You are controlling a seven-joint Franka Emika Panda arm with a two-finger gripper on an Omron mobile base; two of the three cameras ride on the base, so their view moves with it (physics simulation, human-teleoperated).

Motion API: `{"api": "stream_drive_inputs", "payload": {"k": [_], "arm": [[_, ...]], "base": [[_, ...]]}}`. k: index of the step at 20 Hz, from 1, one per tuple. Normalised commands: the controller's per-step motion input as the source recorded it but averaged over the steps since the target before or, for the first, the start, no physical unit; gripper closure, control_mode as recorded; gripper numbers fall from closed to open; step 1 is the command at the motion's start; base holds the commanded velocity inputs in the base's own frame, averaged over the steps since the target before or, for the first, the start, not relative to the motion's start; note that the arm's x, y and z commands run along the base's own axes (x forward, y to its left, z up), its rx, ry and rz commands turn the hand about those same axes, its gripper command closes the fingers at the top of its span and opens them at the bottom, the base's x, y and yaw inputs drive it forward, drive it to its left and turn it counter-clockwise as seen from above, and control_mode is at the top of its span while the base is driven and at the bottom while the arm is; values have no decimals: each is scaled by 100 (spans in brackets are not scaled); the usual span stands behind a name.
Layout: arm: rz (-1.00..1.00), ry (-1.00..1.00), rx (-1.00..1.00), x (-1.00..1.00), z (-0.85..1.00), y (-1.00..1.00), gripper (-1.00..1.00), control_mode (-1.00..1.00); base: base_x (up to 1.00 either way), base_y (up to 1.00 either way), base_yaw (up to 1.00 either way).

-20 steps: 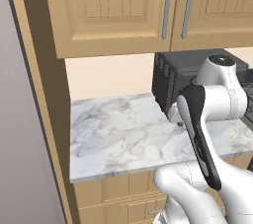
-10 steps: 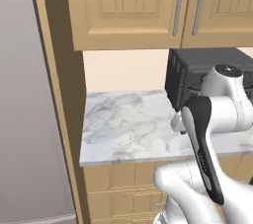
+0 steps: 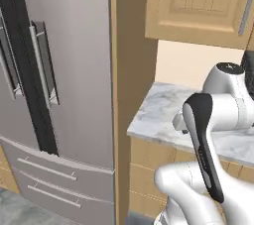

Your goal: Navigate to the electric kettle.

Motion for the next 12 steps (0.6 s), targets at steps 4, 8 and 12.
{"api": "stream_drive_inputs", "payload": {"k": [4, 8, 12], "arm": [[0, 0, 0, 0, 0, 0, -100, 100], [0, 0, 0, 0, 0, 0, -100, 100], [0, 0, 0, 0, 0, 0, -100, 100]], "base": [[-15, 0, 94], [-22, 15, 87], [-25, 18, 84]]}}
